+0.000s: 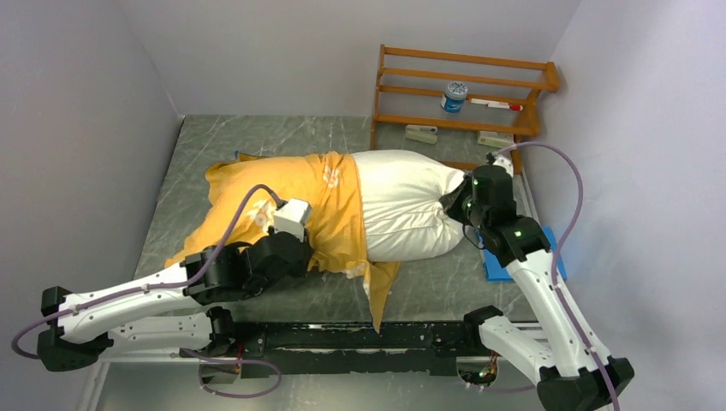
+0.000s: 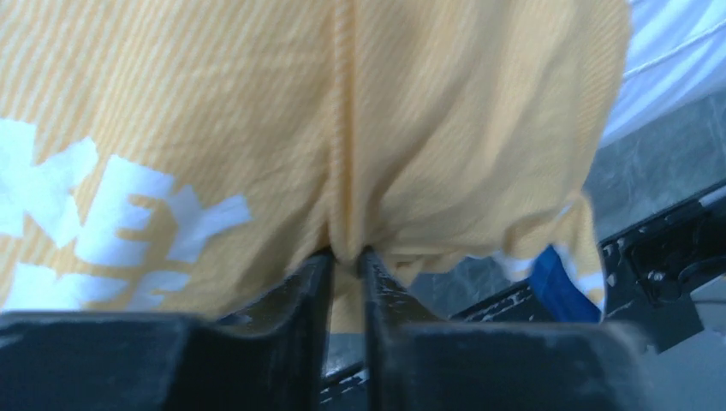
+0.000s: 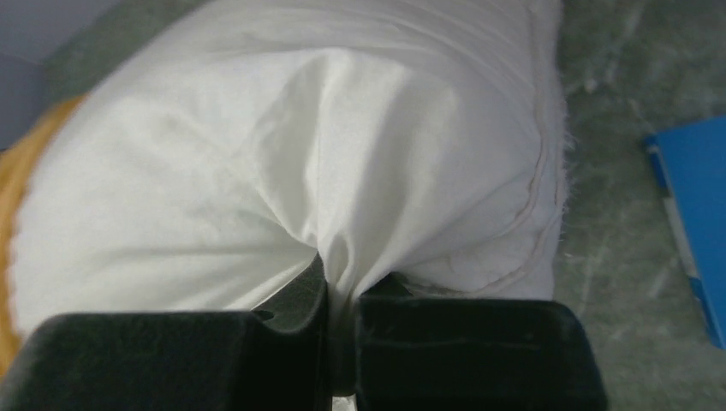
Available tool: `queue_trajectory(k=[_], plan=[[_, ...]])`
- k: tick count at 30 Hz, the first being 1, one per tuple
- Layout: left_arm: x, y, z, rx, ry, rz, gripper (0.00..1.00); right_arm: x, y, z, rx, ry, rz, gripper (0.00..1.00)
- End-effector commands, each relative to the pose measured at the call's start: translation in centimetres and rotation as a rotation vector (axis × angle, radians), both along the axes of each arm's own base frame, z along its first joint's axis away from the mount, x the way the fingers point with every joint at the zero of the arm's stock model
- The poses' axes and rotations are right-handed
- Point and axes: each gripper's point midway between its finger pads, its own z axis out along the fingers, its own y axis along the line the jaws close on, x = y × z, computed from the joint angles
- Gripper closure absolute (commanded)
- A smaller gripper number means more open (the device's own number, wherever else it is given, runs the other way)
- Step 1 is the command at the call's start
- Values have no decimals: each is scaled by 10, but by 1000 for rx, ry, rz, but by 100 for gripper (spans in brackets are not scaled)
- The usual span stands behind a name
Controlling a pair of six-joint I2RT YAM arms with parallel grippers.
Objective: Remove the pillowcase from the pillow
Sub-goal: Remove the pillow from the pillowcase.
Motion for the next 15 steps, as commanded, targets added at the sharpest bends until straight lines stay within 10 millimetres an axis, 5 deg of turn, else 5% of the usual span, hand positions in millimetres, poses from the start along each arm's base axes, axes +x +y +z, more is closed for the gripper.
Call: queue_trajectory(k=[1, 5, 7, 11, 15], plan=[[-15, 2, -29, 74, 74, -72, 59, 2, -52, -54, -176, 127, -216, 100], [-12, 8, -8, 20, 11, -80, 16, -1, -37, -86, -98, 147, -171, 100], [-9, 16, 12, 4, -39, -70, 4, -7, -30, -103, -72, 175, -142, 100], [-2, 42, 35, 9, -67, 34, 3, -16, -43, -120, -110, 231, -203, 100], [-2, 48, 31, 44, -48, 64, 3, -14, -57, -114, -152, 240, -252, 99]])
